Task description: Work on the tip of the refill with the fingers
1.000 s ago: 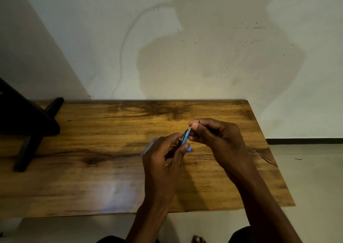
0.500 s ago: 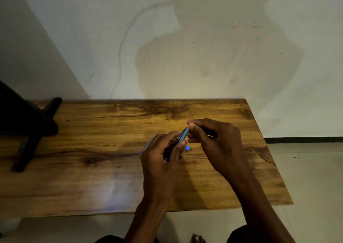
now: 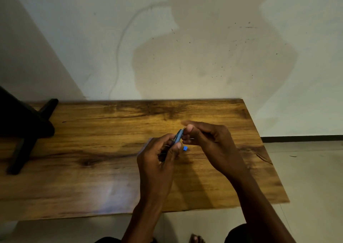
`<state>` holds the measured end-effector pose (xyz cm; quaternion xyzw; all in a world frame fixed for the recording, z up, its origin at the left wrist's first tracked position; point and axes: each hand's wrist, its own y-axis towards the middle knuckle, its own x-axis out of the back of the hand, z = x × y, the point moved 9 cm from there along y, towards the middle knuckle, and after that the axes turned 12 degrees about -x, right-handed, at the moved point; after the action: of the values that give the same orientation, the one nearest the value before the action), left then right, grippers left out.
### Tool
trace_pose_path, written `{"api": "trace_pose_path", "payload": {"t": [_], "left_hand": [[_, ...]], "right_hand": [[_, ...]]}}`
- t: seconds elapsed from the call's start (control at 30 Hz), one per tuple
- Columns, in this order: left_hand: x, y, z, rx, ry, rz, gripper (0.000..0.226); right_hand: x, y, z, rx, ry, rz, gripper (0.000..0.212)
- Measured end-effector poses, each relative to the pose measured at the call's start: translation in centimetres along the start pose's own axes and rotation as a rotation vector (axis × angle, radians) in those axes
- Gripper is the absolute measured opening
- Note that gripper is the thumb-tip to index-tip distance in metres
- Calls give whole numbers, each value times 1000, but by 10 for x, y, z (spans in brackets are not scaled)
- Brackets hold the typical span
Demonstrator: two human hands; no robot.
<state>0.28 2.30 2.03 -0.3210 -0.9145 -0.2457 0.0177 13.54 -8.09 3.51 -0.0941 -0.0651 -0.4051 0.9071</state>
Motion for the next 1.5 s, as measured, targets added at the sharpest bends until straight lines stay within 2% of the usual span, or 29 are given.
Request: {"api": "trace_pose_path", "payload": {"t": [0.07, 0.13, 0.2, 0.27, 0.37, 0.43, 0.5, 0.7, 0.87, 0.97, 1.03, 1.1, 1.2, 1.27, 1.4, 1.5], "left_hand": [[0, -2, 7, 40, -38, -9, 24], [0, -4, 13, 69, -63, -18, 23], [0, -5, 14, 81, -83, -23, 23], [0, -5, 13, 94, -104, -24, 23], [-1, -5, 15, 107, -127, -33, 23], [-1, -5, 15, 112, -129, -34, 24], [-2, -6, 15, 112, -123, -33, 24], [-2, -6, 15, 125, -131, -36, 24], [-1, -6, 14, 119, -118, -39, 25], [-1, -6, 11, 110, -113, -38, 25], [-1, -4, 9, 106, -119, -45, 25], [0, -3, 5, 98, -121, -47, 25], [-1, -3, 2, 82, -106, -33, 25], [-1, -3, 2, 80, -94, -28, 26], [-2, -2, -4, 68, -72, -23, 26], [-4, -2, -8, 71, -91, -9, 26]], "right_hand": [[7, 3, -12, -98, 171, 26, 36], [30, 9, -32, -176, 172, -106, 32], [60, 14, -56, -248, -51, -319, 28], [77, 16, -74, -298, -262, -432, 21], [71, 19, -86, -301, -405, -408, 28], [60, 21, -82, -221, -522, -387, 39], [46, 25, -77, -129, -565, -363, 41], [22, 30, -71, 42, -677, -383, 16], [18, 32, -76, -15, -715, -355, 8], [26, 26, -69, -65, -572, -323, 5], [35, 18, -59, -152, -274, -285, 5], [32, 10, -45, -224, 112, -169, 10], [28, 3, -19, -213, 397, -73, 23], [26, 0, -3, -172, 437, -59, 28], [18, -3, 10, -84, 305, -66, 28], [14, -3, 10, -77, 294, -52, 27]]}}
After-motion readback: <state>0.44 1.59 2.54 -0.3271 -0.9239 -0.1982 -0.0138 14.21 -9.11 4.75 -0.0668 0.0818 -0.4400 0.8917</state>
